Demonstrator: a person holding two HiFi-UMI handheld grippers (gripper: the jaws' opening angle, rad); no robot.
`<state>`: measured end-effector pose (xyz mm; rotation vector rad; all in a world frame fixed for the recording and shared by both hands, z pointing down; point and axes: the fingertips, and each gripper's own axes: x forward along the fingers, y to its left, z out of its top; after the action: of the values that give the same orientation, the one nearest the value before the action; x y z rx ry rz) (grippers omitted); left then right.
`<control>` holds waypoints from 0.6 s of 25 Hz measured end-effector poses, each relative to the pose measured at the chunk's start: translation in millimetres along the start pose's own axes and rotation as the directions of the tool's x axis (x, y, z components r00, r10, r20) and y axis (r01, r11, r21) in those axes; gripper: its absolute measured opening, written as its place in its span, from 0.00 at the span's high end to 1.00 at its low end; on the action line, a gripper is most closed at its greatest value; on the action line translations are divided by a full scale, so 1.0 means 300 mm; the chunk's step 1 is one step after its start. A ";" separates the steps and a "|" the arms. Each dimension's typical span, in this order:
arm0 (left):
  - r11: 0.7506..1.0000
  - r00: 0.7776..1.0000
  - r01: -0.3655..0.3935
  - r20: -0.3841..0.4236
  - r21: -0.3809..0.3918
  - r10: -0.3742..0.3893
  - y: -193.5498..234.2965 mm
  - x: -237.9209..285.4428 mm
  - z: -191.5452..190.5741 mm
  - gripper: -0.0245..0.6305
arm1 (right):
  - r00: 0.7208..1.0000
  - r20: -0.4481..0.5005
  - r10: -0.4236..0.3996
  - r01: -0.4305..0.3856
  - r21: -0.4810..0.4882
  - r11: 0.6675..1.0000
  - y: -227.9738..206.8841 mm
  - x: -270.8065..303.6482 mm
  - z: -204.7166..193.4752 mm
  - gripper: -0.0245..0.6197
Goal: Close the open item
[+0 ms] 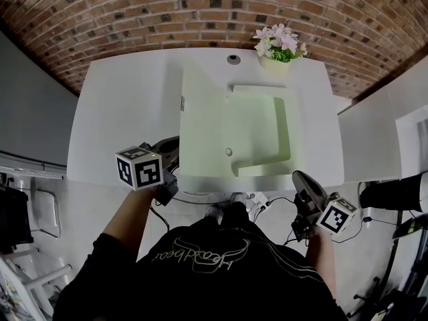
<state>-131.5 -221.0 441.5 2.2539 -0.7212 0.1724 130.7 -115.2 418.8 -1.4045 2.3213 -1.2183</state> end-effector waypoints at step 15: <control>0.999 0.999 -0.039 0.009 -0.017 0.039 -0.028 0.143 0.055 0.96 | 0.998 -0.051 -0.021 0.022 0.008 1.000 -0.222 0.007 0.108 0.96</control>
<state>-92.7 -247.0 438.8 2.2270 -0.7698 0.1741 190.5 -149.8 445.6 -1.4157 2.3372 -1.2827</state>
